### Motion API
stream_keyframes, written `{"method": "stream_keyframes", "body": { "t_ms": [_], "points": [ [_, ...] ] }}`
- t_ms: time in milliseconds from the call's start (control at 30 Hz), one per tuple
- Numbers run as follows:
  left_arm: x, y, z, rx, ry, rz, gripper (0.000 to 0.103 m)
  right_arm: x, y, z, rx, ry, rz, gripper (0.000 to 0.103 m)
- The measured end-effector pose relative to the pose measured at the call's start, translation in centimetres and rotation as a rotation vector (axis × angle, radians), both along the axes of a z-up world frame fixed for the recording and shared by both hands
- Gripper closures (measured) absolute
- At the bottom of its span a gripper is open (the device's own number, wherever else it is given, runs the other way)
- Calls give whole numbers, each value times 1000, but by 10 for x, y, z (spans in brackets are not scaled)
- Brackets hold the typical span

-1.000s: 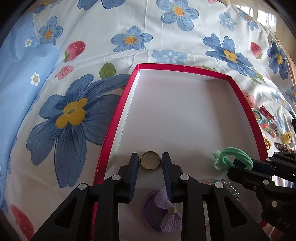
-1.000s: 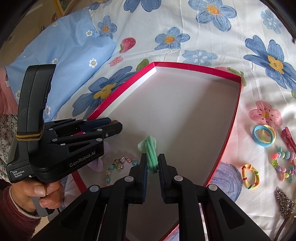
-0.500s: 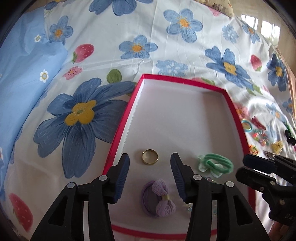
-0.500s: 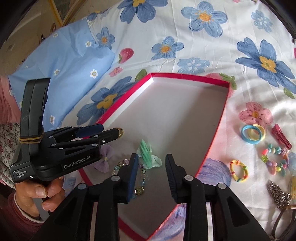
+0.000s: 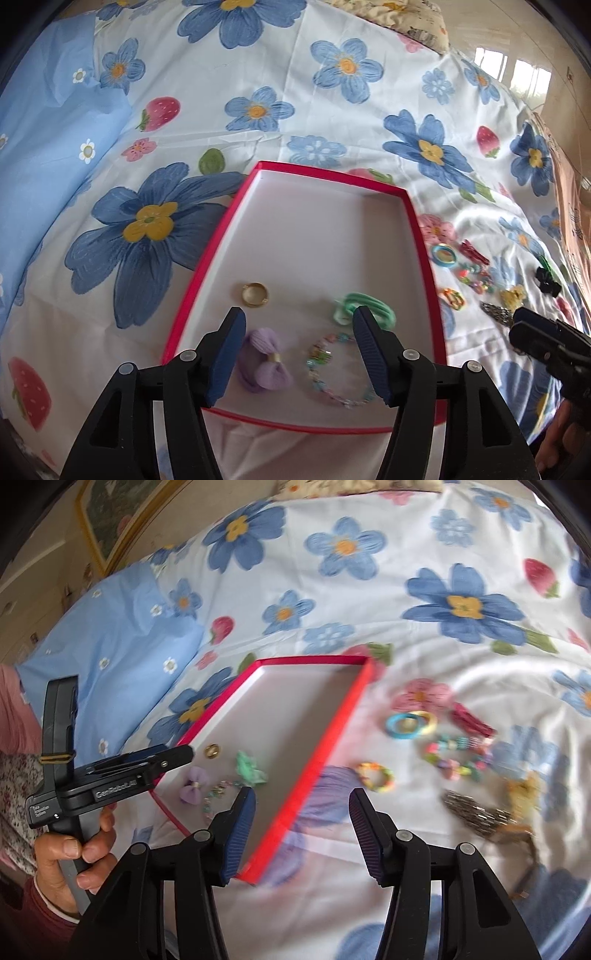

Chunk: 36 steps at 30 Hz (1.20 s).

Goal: Organize jewelry
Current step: 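Carry the ring and green clip into the box and release both, then grasp the colorful bead ring with the left tool while the right tool grasps the yellow claw clip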

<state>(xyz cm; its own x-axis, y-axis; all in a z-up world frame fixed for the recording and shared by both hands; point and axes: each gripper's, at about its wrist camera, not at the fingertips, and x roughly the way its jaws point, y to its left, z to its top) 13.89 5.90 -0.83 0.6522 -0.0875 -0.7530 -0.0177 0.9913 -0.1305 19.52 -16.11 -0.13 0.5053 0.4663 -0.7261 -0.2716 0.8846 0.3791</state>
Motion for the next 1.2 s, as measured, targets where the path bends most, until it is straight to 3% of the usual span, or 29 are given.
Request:
{"method": "stream_keyframes", "body": {
  "t_ms": [567,1200],
  "points": [
    [-5,-55,12,12,-8,-142,39,-30,-98,-3,-42,10,-210,46],
    [17,-110,6,68,3,-282,37,-23,-126,-12,-57,21,-255,46]
  ]
}}
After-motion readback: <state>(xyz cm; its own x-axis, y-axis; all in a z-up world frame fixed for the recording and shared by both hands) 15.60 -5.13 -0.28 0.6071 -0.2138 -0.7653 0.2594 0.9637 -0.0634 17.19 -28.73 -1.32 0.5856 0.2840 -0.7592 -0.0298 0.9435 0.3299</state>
